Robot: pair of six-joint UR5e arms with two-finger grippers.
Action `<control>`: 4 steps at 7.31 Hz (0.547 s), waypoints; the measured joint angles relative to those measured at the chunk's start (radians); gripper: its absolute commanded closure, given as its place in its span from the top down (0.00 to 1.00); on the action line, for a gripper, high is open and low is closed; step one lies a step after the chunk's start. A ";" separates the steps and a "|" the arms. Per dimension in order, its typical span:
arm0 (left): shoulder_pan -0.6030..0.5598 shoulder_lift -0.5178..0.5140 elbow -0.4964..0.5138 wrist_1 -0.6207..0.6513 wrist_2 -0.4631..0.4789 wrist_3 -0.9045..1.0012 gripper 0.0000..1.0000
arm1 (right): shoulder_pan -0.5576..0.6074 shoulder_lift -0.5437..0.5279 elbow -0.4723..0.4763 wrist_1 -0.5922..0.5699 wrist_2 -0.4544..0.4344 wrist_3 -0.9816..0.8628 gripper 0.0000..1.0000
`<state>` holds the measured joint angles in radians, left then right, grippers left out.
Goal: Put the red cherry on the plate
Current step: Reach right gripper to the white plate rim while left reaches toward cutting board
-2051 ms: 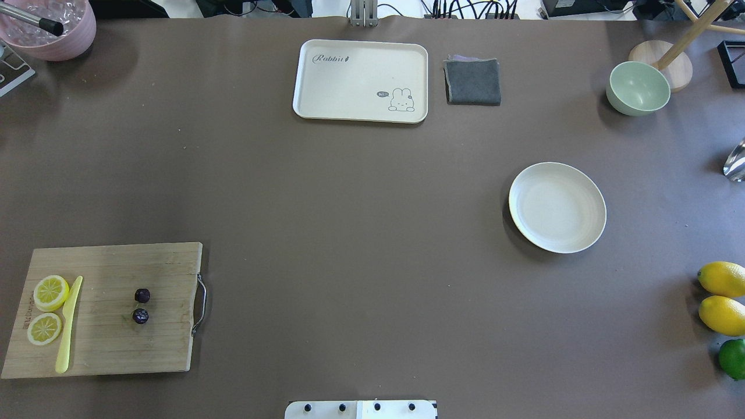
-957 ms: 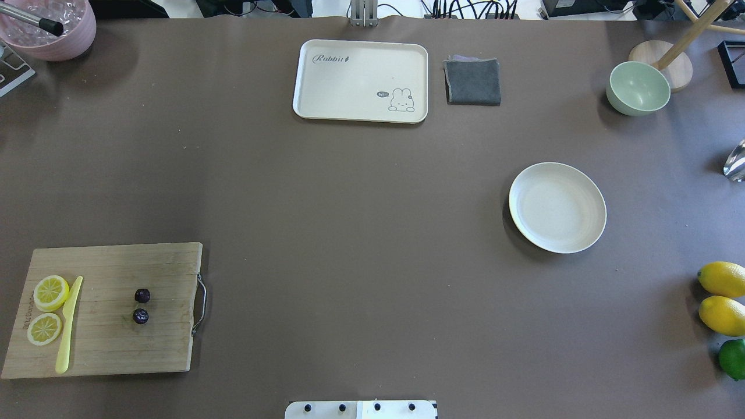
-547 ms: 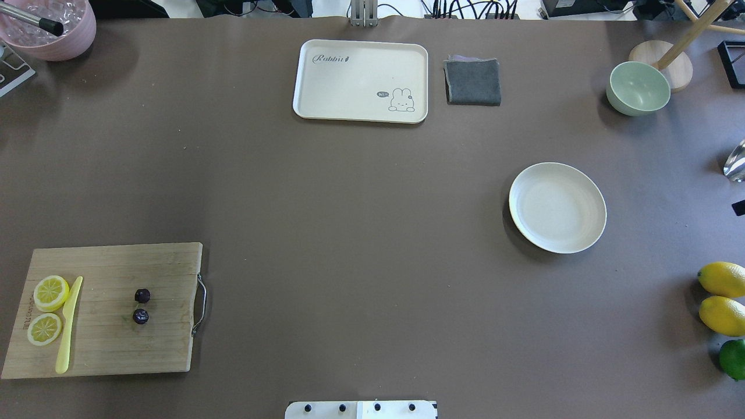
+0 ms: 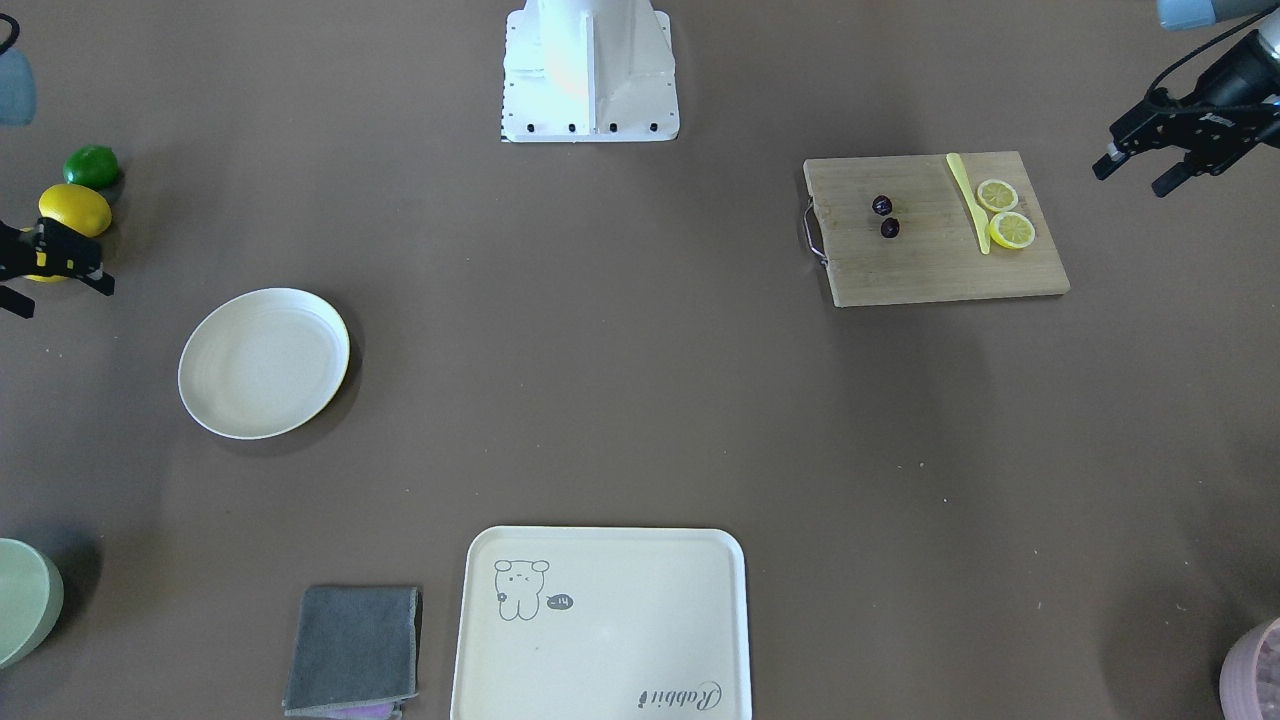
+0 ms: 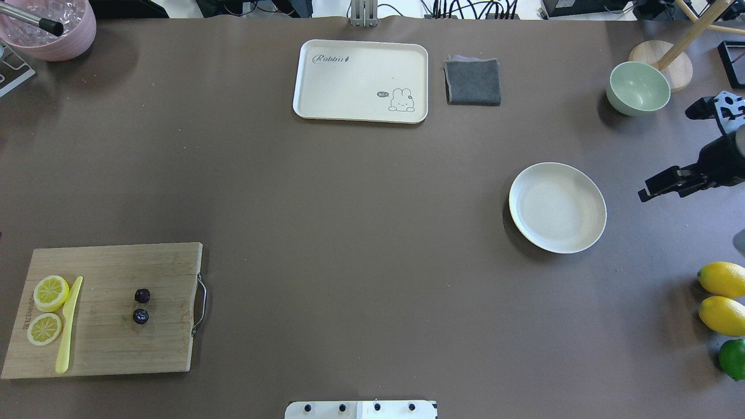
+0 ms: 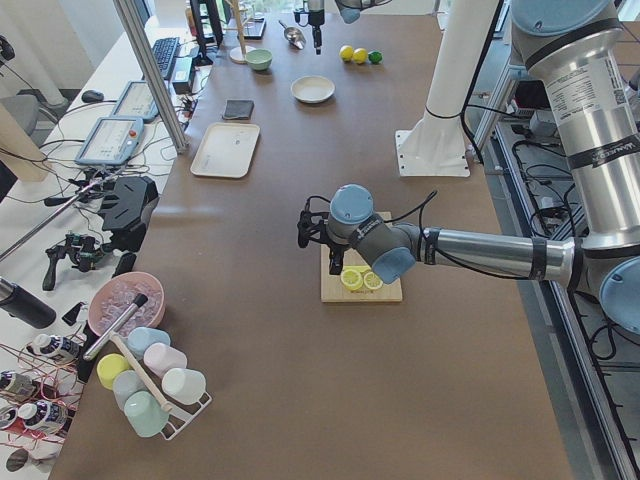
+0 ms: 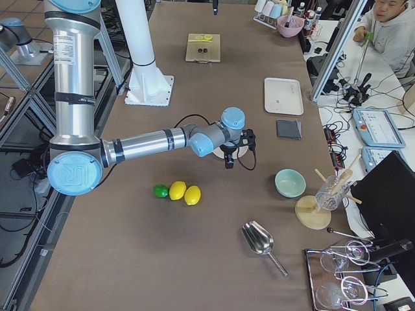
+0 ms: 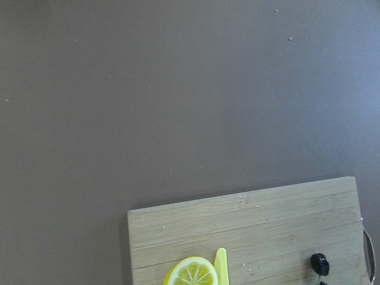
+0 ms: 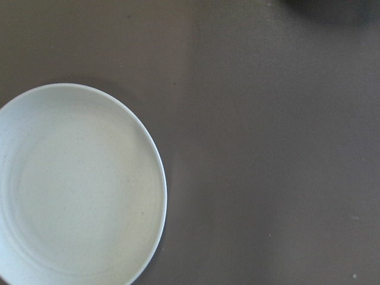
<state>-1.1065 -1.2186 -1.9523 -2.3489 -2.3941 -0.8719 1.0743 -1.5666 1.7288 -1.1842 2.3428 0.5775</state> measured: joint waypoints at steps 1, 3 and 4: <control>0.060 -0.001 0.000 -0.025 0.039 -0.049 0.98 | -0.032 0.039 -0.066 0.048 -0.014 0.045 0.89; 0.179 -0.024 0.000 -0.053 0.125 -0.150 0.98 | -0.081 0.104 -0.179 0.115 -0.022 0.096 0.81; 0.217 -0.037 -0.002 -0.056 0.154 -0.192 0.98 | -0.098 0.125 -0.214 0.129 -0.023 0.102 0.50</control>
<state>-0.8891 -1.2560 -1.9539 -2.4053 -2.2400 -1.0635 0.9765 -1.4419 1.5150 -1.0551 2.3201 0.6797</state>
